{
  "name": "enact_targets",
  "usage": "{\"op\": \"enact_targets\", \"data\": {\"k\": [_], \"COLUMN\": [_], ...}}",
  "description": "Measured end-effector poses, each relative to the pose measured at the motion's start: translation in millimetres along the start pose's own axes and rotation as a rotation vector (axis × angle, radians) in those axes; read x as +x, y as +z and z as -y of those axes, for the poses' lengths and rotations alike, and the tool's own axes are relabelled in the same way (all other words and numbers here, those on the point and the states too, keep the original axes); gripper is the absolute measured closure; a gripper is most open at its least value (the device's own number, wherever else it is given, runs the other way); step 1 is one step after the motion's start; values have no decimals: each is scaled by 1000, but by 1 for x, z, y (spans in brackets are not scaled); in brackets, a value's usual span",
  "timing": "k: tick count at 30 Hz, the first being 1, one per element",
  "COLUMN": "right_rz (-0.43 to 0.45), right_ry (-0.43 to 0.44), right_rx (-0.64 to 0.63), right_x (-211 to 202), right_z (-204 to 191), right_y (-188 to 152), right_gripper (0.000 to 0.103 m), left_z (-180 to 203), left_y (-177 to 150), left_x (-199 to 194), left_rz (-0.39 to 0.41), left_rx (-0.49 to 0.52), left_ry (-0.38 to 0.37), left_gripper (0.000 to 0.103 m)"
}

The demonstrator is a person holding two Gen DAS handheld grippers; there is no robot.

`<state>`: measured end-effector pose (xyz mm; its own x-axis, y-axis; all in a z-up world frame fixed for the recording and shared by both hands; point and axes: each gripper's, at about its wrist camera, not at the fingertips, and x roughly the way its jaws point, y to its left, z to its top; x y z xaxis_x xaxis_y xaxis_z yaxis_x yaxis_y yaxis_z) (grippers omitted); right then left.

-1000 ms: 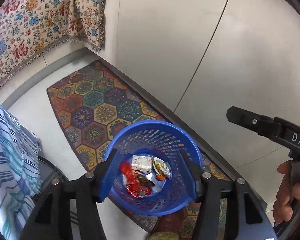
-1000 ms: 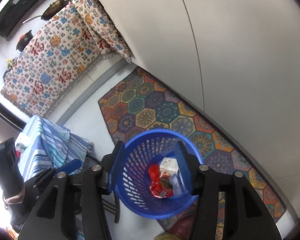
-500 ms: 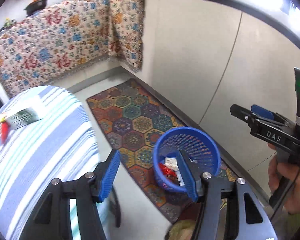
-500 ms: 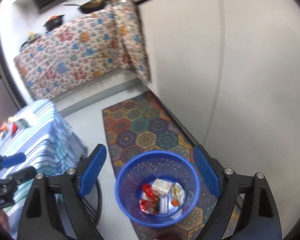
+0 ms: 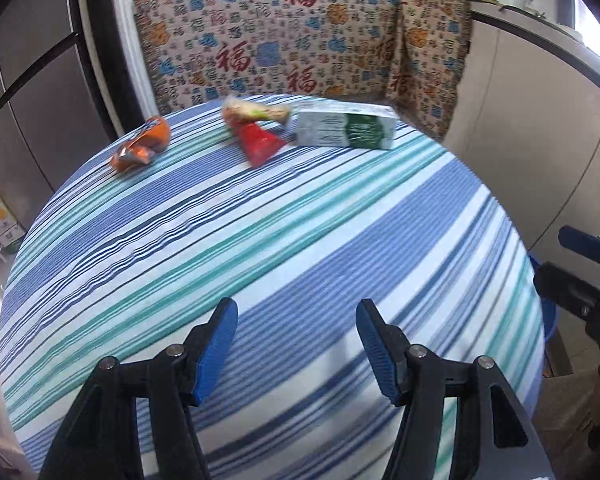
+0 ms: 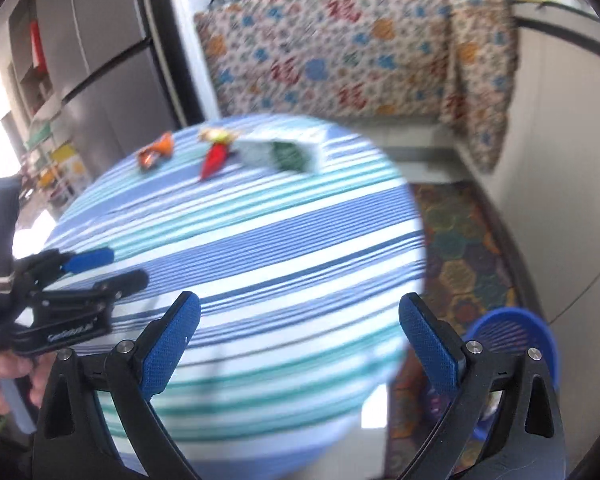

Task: Collect trash
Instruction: 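Move both tools back over the table toward the remaining items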

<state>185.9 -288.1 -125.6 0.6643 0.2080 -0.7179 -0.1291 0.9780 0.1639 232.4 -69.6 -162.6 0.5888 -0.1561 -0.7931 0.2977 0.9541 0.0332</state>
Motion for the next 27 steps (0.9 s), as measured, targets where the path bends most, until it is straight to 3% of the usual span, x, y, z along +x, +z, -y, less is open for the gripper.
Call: {"op": "enact_targets", "data": {"k": [8, 12, 15, 19, 22, 25, 27], "right_rz": [-131, -139, -133, -141, -146, -147, -147], "right_ry": [-47, -94, -93, -105, -105, -105, -105], "right_rx": [-75, -116, -113, -85, -88, -87, -88], "right_x": [82, 103, 108, 110, 112, 111, 111], "right_z": [-51, -54, -45, -30, -29, -30, -30], "right_y": [11, 17, 23, 28, 29, 29, 29], "right_gripper": [15, 15, 10, 4, 1, 1, 1], "left_z": [-63, -63, -60, -49, -41, -32, -34], "left_y": [-5, 3, 12, 43, 81, 120, 139], "left_x": [29, 35, 43, 62, 76, 100, 119], "left_rz": [-46, -25, -22, -33, 24, 44, 31], "left_rx": [-73, -64, -54, -72, -128, -149, -172], "left_ry": [11, 16, 12, -47, -122, -126, -79], "left_gripper": [40, 32, 24, 24, 24, 24, 24]}}
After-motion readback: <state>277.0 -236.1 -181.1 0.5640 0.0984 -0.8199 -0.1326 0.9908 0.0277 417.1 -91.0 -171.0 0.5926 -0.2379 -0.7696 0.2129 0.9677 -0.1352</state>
